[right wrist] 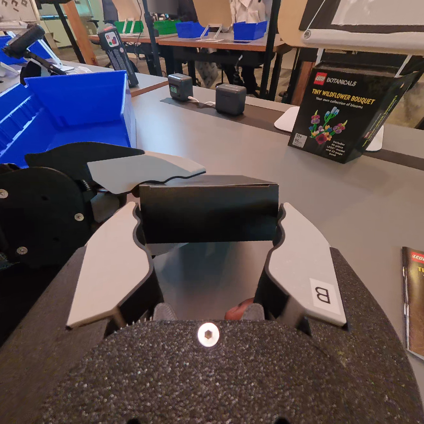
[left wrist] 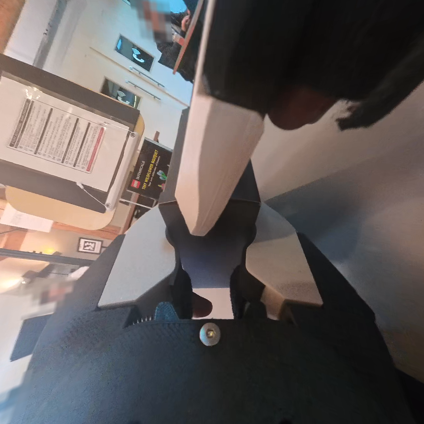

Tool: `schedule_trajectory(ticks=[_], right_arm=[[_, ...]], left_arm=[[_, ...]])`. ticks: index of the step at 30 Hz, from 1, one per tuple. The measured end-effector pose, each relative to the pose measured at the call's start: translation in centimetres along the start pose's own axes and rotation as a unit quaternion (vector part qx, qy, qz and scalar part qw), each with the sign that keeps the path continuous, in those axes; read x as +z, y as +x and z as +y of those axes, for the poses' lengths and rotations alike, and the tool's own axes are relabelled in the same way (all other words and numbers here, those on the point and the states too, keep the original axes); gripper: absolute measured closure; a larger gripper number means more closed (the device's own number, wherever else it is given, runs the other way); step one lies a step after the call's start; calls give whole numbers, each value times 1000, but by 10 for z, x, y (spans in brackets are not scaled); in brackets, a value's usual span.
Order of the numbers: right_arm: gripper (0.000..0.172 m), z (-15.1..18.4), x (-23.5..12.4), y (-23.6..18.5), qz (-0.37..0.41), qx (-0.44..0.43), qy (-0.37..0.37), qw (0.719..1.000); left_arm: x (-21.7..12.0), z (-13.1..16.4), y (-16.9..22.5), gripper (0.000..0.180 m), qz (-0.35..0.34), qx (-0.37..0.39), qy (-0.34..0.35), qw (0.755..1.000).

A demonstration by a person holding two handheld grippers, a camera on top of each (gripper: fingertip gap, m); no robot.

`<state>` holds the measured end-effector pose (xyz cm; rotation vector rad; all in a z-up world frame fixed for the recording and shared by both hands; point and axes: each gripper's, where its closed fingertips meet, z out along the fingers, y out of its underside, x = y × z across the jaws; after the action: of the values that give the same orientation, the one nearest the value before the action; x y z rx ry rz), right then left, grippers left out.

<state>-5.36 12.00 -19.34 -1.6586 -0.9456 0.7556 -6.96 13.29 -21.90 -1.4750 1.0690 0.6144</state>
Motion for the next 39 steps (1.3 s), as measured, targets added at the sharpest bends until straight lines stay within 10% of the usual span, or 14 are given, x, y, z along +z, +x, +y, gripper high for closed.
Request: schedule_trajectory(ticks=[39], right_arm=[[63, -52, -43, -31, 50, -137, 191, 971]], left_arm=[[-40, -42, -43, 121, -166, 60, 91, 980]])
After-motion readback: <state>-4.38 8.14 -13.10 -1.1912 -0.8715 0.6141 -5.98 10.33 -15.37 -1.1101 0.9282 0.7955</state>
